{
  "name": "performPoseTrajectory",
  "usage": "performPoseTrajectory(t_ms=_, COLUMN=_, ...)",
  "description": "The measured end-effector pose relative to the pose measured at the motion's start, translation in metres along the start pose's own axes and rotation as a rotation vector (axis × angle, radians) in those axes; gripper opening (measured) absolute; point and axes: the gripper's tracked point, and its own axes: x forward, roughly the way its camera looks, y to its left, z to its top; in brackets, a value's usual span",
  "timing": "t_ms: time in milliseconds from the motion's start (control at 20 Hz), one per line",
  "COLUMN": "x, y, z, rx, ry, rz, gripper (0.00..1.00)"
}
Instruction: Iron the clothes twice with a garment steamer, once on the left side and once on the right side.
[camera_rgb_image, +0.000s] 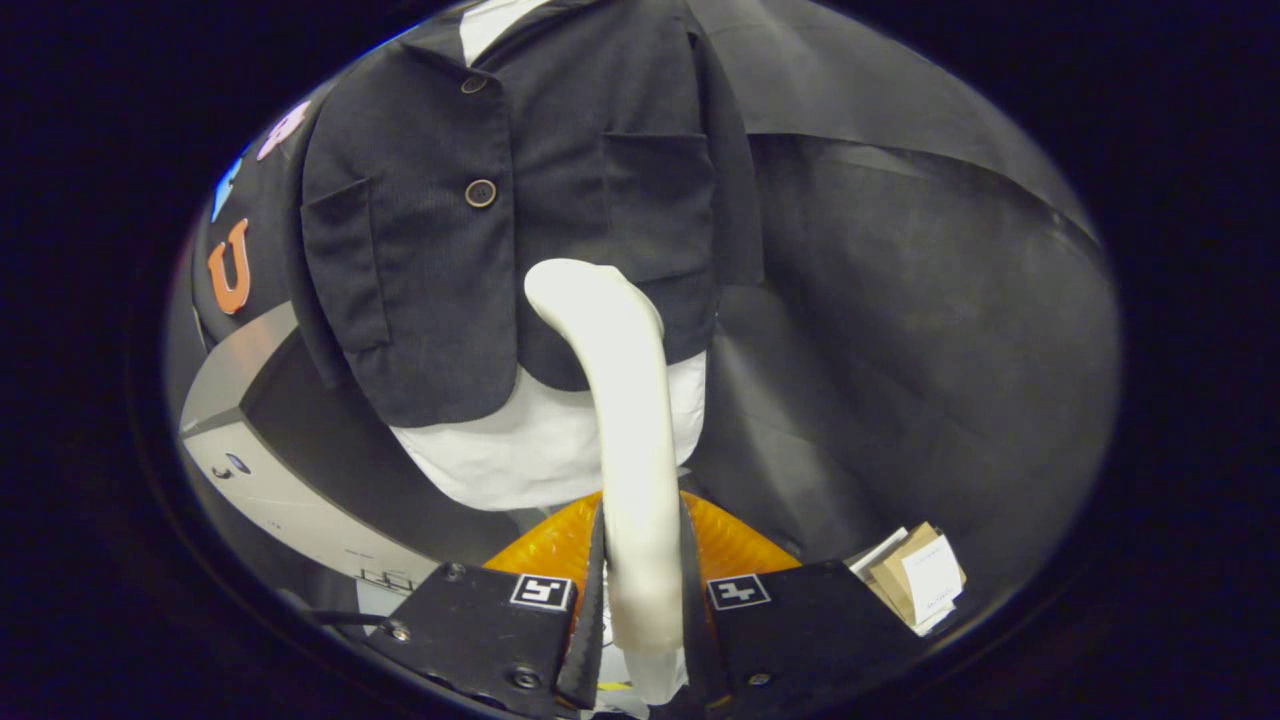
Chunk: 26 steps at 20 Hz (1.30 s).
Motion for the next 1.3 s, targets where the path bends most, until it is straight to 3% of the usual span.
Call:
performPoseTrajectory(t_ms=350, x=-0.036, y=0.010, z=-0.017, rx=0.016, ry=-0.027, rz=0.023, gripper=0.36)
performPoseTrajectory(t_ms=600, x=-0.088, y=0.032, z=-0.042, rx=0.001, ry=-0.055, rz=0.066, gripper=0.36)
performPoseTrajectory(t_ms=950, x=-0.195, y=0.079, z=-0.076, rx=-0.067, ry=-0.138, rz=0.211, gripper=0.36)
performPoseTrajectory(t_ms=1300, x=-0.294, y=0.088, z=-0.146, rx=-0.120, ry=-0.208, rz=0.360, gripper=0.36)
